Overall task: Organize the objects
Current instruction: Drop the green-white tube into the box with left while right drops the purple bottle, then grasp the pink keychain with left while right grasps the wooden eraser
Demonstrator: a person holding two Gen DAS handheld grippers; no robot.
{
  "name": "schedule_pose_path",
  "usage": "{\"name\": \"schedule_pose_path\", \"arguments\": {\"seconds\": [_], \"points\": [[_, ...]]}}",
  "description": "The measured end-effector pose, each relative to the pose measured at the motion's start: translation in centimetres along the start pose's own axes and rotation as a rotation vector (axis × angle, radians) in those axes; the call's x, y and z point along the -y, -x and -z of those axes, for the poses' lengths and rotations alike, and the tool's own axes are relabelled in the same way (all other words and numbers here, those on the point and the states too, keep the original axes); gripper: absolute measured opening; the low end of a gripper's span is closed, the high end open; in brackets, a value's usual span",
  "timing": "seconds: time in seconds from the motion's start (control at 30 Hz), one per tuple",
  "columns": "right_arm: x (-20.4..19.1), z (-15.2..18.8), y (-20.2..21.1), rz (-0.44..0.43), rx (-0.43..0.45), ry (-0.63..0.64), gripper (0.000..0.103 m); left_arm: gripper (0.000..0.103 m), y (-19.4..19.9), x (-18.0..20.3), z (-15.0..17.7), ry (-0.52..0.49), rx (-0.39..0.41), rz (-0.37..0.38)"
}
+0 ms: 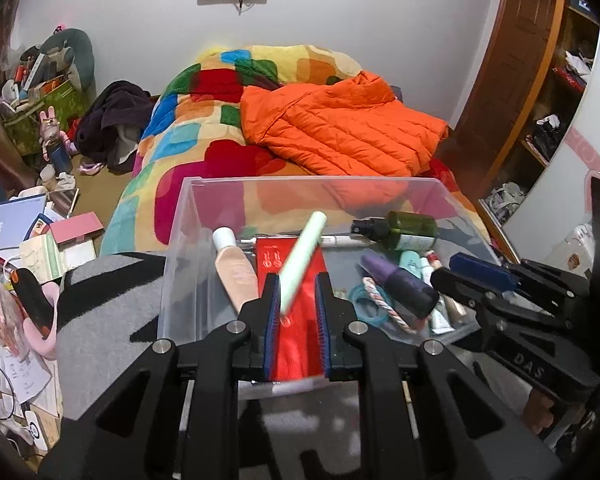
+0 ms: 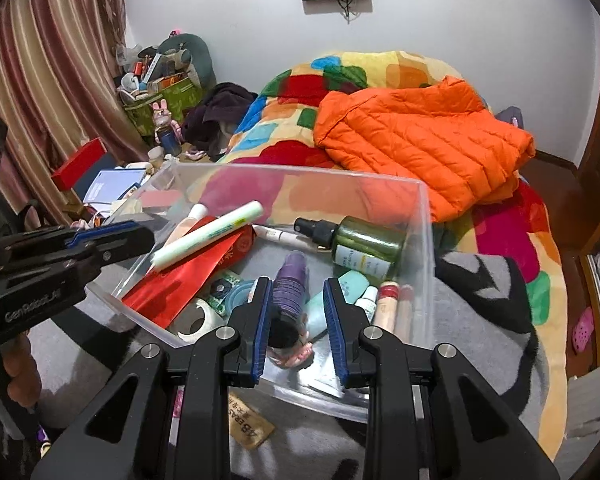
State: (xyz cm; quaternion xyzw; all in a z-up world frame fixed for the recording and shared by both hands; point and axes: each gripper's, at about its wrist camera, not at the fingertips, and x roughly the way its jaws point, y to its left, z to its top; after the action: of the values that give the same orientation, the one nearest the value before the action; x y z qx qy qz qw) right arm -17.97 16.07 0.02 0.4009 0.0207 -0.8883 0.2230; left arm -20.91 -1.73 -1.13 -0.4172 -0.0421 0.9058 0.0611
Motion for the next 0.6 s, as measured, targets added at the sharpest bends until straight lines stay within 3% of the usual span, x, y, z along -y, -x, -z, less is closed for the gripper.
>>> {"name": "schedule_pose_path", "arguments": {"seconds": [0.17,0.37,0.47,0.6], "points": [[-0.2,0.2,2.2,0.002,0.031,0.015,0.024,0.028,2.1,0.4,0.9,0.001,0.031,0.024],[-0.7,0.5,4.6,-0.011,0.065,0.026,0.025,0.029,4.2,0.7,2.4,-0.005,0.048,0.03],[-1.1,1.1,5.6,-0.019,0.075,0.042,0.032,0.041,4.9,0.9,3.4,-0.011,0.049,0.035],[-1.8,2.4,6.4,-0.037,0.063,0.075,0.034,0.043,5.1,1.5,5.1,-0.036,0.031,0.028]]}}
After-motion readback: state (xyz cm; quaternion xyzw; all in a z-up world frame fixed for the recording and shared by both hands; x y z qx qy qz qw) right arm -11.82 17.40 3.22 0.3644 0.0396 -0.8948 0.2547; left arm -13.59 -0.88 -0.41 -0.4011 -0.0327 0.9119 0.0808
